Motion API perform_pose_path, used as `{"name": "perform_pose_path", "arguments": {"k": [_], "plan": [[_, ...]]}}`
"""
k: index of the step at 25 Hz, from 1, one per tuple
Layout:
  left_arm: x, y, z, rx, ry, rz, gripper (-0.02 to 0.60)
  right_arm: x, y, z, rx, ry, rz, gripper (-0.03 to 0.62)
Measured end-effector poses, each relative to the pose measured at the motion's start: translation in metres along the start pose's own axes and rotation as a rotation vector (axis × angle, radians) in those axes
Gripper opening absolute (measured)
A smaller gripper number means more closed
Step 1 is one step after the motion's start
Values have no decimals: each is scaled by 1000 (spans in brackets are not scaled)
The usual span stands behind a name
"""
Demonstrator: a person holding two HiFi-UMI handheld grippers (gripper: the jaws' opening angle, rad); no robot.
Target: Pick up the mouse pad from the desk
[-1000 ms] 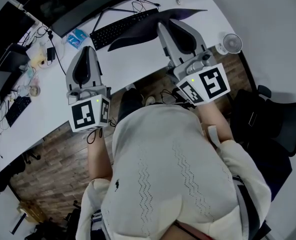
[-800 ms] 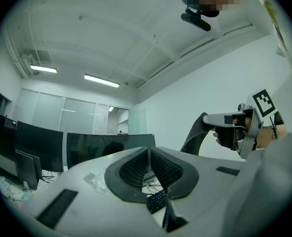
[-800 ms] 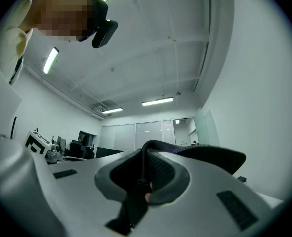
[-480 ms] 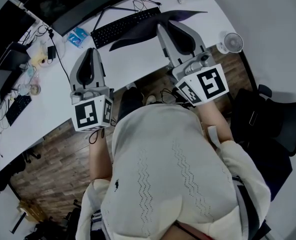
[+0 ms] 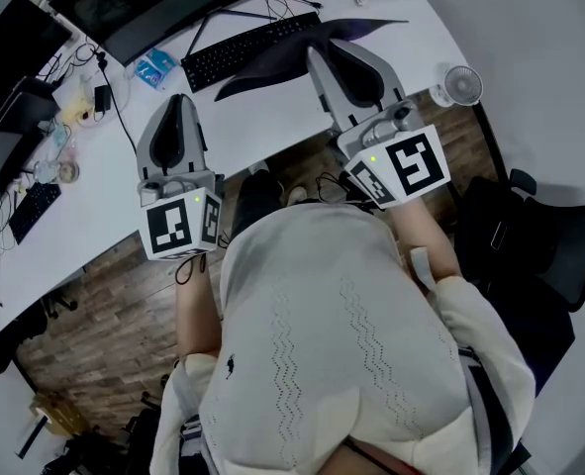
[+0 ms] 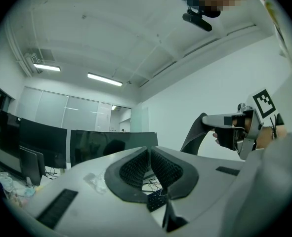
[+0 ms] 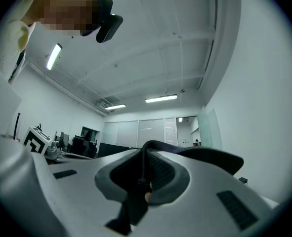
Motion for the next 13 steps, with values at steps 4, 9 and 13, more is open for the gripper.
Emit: {"name": "perform_pose_path", "arguments": {"k": [4, 9, 13], "plan": [[1, 1, 0, -2, 4, 4, 25, 1, -2, 0, 6, 4, 3, 31], [0, 0, -2, -4, 7, 0, 25, 1, -1, -1, 14, 9, 4, 31], [0, -2, -1, -9, 12, 2, 25, 1, -4, 0, 15, 16, 5, 31]]}}
Point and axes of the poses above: the fingertips, and each gripper's own axes: y backward along the fingers, x to its left, z out of its top, the point moved 8 cm from there along y, backward along the fingers, and after that the axes turned 1 degree about -y, right-handed, at the moved point
